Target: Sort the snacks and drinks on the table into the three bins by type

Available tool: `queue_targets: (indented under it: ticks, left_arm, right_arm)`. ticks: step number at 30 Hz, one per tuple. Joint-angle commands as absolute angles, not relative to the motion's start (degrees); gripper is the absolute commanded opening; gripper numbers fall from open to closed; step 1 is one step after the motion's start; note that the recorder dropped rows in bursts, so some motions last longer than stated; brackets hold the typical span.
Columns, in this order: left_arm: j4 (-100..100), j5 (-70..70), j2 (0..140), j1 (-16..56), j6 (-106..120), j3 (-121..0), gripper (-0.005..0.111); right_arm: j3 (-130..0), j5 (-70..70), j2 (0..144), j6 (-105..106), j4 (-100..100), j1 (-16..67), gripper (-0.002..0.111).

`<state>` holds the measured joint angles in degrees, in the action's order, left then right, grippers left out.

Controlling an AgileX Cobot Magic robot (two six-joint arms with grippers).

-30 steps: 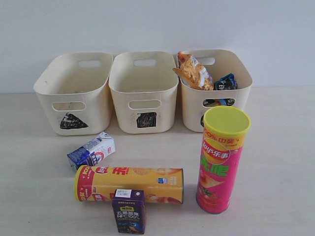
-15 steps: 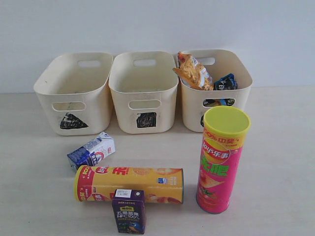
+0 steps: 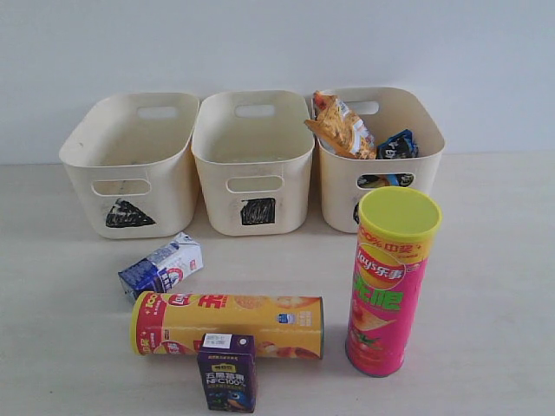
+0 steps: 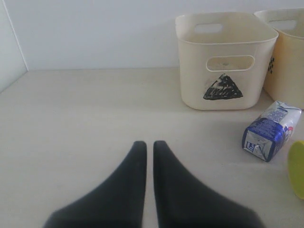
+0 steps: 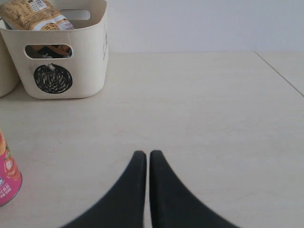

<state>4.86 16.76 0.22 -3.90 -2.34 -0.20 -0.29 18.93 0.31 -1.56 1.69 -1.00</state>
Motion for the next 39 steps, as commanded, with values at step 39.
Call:
queue_targets:
  ticks: [39]
  left_arm:
    - [5.15,16.94,0.00,-3.94,-2.14,0.00,0.004]
  right_arm:
    - [-14.09,-26.09,58.24,-15.20,23.50,3.95,0.000]
